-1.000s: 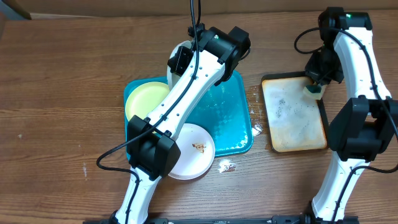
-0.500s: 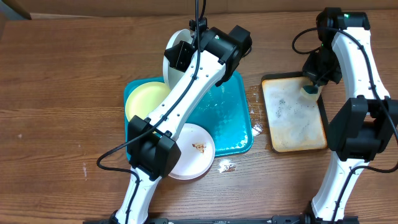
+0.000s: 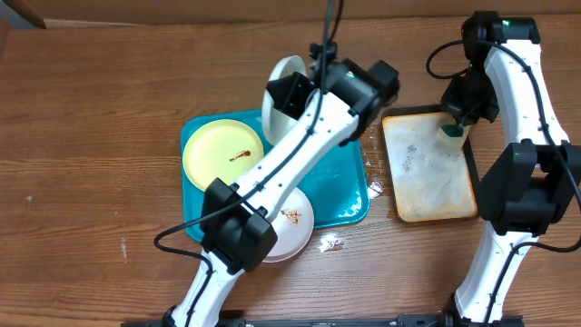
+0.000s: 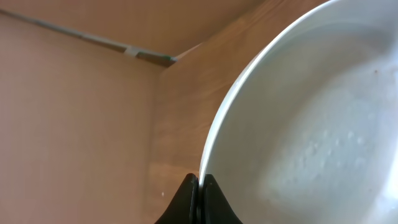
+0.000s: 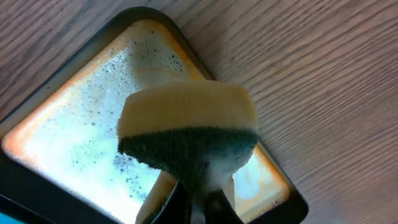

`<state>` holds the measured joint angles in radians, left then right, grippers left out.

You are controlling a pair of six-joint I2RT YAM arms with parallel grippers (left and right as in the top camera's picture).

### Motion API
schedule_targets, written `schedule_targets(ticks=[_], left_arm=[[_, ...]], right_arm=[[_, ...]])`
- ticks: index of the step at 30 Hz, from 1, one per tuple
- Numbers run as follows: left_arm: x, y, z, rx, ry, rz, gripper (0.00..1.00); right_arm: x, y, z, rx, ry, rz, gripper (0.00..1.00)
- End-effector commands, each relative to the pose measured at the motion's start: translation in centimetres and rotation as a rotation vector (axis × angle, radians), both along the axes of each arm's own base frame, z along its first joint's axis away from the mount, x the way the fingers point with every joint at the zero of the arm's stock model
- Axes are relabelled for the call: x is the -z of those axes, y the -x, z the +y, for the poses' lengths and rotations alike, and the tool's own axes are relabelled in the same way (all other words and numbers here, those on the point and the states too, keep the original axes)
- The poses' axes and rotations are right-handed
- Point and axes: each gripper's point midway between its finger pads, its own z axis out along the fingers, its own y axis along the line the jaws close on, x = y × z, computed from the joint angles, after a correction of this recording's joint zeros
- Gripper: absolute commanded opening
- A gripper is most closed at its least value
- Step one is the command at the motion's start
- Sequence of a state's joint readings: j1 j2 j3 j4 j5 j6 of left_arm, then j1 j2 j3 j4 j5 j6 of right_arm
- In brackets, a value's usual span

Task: Clean dirty plates on tray and stack at the side
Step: 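Lift the white plate with the left gripper and tilt it upright, then carry the white plate left and set it on the table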

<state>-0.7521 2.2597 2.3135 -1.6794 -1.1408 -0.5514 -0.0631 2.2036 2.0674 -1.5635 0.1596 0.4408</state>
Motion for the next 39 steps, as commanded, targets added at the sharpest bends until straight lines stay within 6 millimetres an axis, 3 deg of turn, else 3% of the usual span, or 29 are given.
schedule_targets(ticks=[1, 9, 30, 39], left_arm=[[-1.0, 0.0, 0.2, -0.011, 0.024, -0.034, 0.04], [-2.1, -0.1, 0.2, -0.006, 0.018, -0.077, 0.04], [-1.6, 1.1, -1.5, 0.035, 0.048, -0.032, 0.04], [2.9, 1.8, -0.7, -0.102, 0.329, 0.116, 0.04]], right_arm=[[-1.8, -0.5, 0.2, -0.003, -0.001, -0.054, 0.04], [-1.8, -0.6, 0.2, -0.003, -0.004, -0.061, 0.04], [-1.8, -0.5, 0.5, -0.003, -0.020, -0.055, 0.04], [-1.8, -0.6, 0.5, -0.003, -0.020, -0.058, 0.04]])
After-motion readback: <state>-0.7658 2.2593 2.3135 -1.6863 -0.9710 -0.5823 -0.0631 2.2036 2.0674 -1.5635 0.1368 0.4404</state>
